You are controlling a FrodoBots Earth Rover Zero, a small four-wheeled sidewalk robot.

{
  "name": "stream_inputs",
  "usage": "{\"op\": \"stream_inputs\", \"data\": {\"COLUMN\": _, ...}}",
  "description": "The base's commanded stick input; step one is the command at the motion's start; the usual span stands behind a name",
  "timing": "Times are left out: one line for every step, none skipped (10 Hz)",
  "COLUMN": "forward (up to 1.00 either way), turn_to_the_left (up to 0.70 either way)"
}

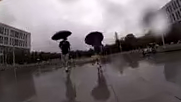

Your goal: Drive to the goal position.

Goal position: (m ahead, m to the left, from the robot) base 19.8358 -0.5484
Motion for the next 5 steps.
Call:
{"op": "stream_inputs", "data": {"forward": 0.06, "turn_to_the_left": 0.0}}
{"op": "stream_inputs", "data": {"forward": 0.05, "turn_to_the_left": 0.0}}
{"op": "stream_inputs", "data": {"forward": 0.04, "turn_to_the_left": 0.0}}
{"op": "stream_inputs", "data": {"forward": 0.04, "turn_to_the_left": 0.0}}
{"op": "stream_inputs", "data": {"forward": 0.05, "turn_to_the_left": 0.0}}
